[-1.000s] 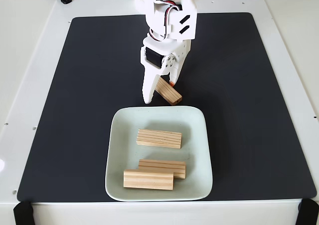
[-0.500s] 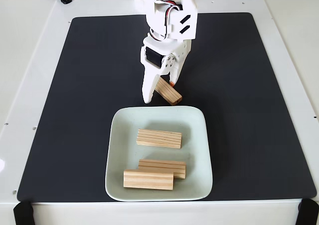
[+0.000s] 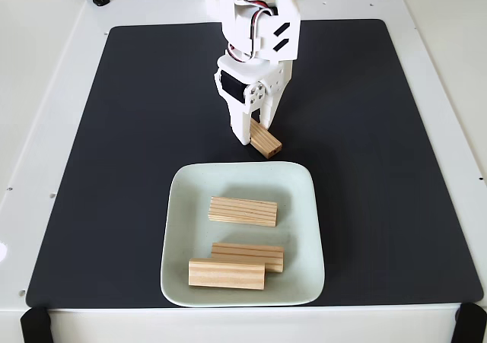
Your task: Pick up the wooden block and place them on the plate.
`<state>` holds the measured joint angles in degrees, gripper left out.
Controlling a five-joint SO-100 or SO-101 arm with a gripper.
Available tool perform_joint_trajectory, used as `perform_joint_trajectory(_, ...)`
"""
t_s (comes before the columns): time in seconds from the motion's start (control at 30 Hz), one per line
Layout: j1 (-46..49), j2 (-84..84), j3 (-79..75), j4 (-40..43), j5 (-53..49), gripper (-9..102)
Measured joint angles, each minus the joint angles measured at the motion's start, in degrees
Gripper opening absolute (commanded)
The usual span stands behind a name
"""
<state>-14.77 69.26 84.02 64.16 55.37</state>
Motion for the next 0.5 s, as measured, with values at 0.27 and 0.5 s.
perform_joint_trajectory(0.27, -1.76, 3.08, 1.41, 0.00, -0.44, 0)
perform_joint_trajectory(0.5, -6.24, 23.47, 12.04, 0.00, -10.99, 0)
